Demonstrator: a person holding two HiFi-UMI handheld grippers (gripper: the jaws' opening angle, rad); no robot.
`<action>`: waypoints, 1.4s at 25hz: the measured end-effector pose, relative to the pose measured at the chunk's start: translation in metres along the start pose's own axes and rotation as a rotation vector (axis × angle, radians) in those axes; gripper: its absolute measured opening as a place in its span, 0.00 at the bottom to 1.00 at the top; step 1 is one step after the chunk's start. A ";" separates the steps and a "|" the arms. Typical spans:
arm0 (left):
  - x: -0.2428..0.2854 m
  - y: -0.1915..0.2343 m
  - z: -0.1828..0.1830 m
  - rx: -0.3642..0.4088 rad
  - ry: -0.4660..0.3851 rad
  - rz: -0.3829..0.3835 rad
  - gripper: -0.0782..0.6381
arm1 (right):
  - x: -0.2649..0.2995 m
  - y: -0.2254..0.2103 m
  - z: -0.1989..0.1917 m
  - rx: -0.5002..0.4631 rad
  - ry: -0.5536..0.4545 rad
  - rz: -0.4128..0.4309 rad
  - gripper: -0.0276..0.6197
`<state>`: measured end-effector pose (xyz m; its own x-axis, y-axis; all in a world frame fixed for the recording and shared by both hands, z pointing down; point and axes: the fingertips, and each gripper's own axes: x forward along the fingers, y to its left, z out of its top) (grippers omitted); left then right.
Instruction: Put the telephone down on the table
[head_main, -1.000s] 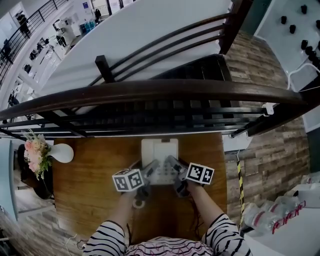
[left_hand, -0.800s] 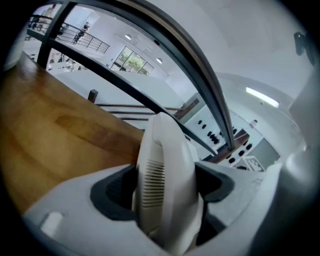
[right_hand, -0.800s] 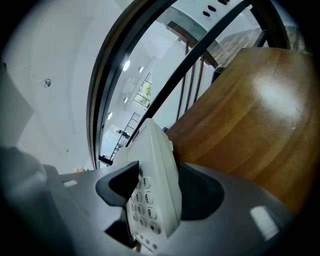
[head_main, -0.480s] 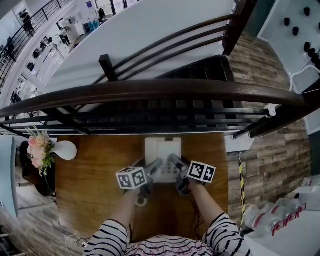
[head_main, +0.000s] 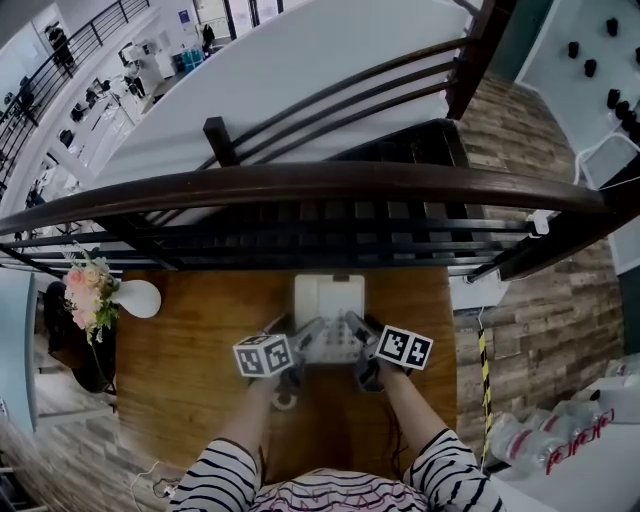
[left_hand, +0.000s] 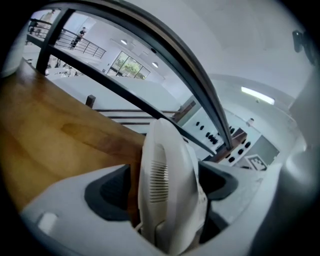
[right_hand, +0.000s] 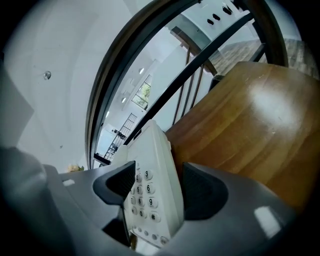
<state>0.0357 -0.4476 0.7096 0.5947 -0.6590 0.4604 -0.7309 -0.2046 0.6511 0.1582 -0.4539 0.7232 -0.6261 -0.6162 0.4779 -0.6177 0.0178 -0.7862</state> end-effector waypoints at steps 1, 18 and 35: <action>-0.003 -0.001 -0.002 0.008 0.002 0.002 0.69 | -0.003 0.001 -0.001 -0.005 -0.004 -0.003 0.49; -0.097 -0.045 -0.021 0.121 -0.047 -0.016 0.68 | -0.089 0.040 -0.051 -0.076 -0.103 -0.036 0.38; -0.208 -0.077 -0.068 0.179 -0.068 -0.086 0.33 | -0.173 0.097 -0.137 -0.161 -0.198 -0.063 0.04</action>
<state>-0.0090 -0.2452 0.6047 0.6383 -0.6795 0.3618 -0.7295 -0.3838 0.5662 0.1411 -0.2377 0.6181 -0.4887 -0.7617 0.4255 -0.7302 0.0901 -0.6773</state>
